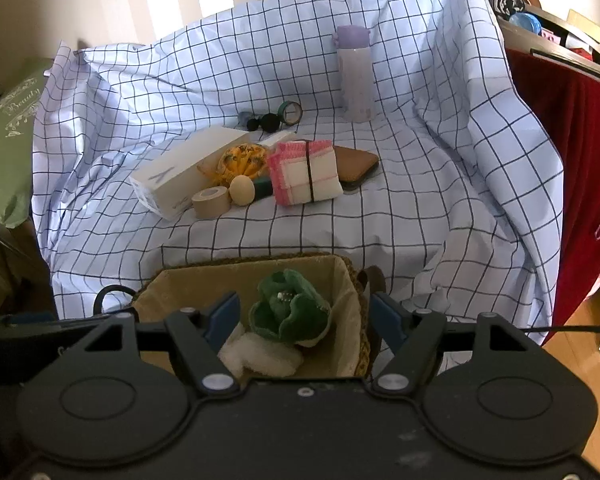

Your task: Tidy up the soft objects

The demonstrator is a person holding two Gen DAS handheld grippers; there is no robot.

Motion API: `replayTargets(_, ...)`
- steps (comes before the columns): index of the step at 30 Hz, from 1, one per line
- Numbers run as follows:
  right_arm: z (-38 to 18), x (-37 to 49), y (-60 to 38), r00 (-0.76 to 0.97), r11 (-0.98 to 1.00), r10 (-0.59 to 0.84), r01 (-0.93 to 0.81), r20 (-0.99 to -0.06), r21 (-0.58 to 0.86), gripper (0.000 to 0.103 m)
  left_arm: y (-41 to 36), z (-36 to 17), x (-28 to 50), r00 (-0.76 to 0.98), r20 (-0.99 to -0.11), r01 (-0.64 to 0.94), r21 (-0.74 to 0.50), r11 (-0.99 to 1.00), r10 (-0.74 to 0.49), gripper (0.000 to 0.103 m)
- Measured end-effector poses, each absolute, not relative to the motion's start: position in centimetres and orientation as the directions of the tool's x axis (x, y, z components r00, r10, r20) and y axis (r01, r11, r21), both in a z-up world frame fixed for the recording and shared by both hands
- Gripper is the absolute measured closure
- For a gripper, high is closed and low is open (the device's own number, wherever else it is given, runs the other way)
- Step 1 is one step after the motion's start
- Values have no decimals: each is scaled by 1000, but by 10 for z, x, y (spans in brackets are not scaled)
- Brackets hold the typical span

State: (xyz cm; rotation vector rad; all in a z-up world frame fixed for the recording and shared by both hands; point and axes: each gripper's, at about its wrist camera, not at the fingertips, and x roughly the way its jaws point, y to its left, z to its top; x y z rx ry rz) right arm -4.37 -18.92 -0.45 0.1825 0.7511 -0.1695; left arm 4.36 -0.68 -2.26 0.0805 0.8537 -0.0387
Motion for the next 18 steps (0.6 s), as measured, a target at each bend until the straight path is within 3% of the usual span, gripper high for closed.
replayTargets(18, 2, 33, -209, 693, 972, -24, 185, -721, 146, 30, -17, -2, 114, 640, -767, 121, 53, 991, -37, 14)
